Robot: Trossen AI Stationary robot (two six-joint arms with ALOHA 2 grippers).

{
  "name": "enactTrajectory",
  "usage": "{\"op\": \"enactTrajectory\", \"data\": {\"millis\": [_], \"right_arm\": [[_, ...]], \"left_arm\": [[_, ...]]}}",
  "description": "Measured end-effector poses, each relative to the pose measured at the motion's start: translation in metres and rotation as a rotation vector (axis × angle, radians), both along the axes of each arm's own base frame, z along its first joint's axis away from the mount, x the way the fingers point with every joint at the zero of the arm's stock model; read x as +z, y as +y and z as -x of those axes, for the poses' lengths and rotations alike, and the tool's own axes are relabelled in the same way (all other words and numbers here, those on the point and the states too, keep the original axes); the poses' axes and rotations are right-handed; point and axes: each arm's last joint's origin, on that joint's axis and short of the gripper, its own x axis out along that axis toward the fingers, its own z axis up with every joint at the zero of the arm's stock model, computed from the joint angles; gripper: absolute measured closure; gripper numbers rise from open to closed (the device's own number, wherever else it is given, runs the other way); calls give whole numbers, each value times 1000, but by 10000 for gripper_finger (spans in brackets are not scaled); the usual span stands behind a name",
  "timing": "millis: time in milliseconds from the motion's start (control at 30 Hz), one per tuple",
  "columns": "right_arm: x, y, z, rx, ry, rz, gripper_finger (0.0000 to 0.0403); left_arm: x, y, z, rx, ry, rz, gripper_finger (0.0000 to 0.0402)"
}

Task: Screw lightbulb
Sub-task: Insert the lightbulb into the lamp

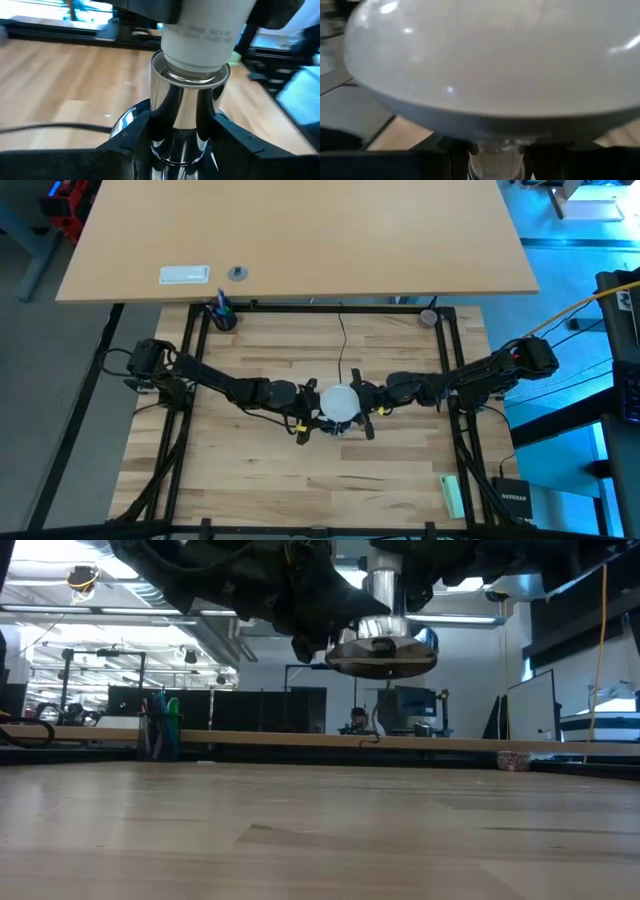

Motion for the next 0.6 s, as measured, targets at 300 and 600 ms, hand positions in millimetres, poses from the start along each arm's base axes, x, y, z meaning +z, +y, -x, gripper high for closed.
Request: {"op": "enactTrajectory", "data": {"millis": [300,600], "right_arm": [[31,9,-6,279,-92,-55,242],[64,6,-16,195,-189,5,242]], "left_arm": [[25,-8,1,-244,-177,162,248],[35,-8,-3,-163,-213,156,249]]}}
